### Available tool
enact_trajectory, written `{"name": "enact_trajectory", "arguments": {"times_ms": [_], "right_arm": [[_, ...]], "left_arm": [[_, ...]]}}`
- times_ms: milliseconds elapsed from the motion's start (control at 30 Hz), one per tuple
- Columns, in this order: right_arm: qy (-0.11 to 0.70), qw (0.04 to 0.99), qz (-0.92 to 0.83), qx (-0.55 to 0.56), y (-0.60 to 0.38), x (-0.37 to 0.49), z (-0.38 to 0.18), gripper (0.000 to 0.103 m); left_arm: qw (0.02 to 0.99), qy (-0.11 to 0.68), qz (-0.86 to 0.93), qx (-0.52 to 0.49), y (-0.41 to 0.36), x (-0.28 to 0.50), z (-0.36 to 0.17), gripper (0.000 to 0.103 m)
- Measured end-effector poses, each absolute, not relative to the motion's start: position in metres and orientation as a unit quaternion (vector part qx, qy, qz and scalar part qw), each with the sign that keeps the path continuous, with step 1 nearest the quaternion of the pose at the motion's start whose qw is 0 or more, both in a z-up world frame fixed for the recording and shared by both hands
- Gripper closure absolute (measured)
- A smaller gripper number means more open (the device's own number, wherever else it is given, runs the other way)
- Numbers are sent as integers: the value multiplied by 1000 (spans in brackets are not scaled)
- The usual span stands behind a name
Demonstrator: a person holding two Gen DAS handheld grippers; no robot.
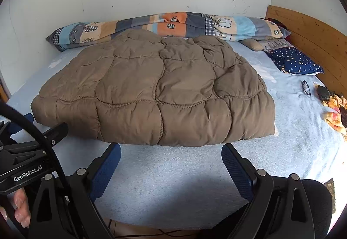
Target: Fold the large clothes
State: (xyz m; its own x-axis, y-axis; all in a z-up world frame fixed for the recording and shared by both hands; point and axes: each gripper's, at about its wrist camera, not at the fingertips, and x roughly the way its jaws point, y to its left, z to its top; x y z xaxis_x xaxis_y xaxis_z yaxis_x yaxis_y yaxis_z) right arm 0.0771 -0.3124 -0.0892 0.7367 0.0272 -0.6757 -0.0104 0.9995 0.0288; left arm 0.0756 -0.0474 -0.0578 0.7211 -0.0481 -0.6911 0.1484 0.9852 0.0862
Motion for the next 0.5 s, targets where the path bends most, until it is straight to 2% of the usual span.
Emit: {"name": "enact_trajectory", "arguments": {"times_ms": [500], "right_arm": [[369, 929, 12, 5, -310, 76, -92, 7]], "left_arm": [[917, 392, -46, 62, -44, 84, -64, 9]]}}
